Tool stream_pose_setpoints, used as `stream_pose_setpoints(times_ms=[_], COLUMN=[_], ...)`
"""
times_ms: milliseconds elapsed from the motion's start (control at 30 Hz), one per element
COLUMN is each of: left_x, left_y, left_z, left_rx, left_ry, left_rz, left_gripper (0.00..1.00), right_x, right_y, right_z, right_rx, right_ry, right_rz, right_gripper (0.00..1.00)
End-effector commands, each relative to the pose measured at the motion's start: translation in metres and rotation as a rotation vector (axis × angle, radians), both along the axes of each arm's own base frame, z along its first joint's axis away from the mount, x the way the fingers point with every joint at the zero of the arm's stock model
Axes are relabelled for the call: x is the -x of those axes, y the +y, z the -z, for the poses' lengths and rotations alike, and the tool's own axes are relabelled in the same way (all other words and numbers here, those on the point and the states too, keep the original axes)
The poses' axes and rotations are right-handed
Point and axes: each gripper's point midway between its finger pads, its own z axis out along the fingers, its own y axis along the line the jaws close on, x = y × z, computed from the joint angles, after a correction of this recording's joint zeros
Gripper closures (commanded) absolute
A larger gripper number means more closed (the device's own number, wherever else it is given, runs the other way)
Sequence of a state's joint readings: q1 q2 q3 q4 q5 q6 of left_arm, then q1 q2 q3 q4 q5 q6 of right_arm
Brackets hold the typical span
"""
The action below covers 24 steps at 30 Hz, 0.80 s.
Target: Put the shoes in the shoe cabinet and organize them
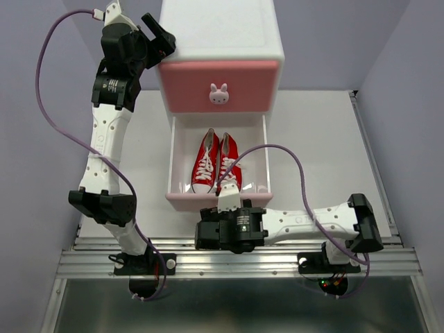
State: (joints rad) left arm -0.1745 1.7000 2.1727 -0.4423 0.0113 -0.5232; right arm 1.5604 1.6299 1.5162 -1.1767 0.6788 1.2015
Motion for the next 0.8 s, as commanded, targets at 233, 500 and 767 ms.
stream_pose_setpoints(times_ms=[233, 500, 767], left_x=[-0.003, 0.002, 0.006], left_y=[-0.003, 0.001, 0.003], left_z=[0.037, 0.040, 0.052], left_rx=[-0.089, -0.091, -0.107], left_ry=[0.074, 0.042, 0.035], left_rz=[-0.010, -0.030, -0.031], left_gripper=[0.01, 0.01, 0.01], right_x=[-0.031, -0.045, -0.059], right_y=[0.019, 0.018, 0.020], right_z=[0.015, 0.028, 0.026], right_rx=[-0.184, -0.177, -0.216], right_ry=[-0.174, -0.288, -0.374], right_rz=[0.319, 0.353, 0.342], right_gripper=[0.00, 0.00, 0.08])
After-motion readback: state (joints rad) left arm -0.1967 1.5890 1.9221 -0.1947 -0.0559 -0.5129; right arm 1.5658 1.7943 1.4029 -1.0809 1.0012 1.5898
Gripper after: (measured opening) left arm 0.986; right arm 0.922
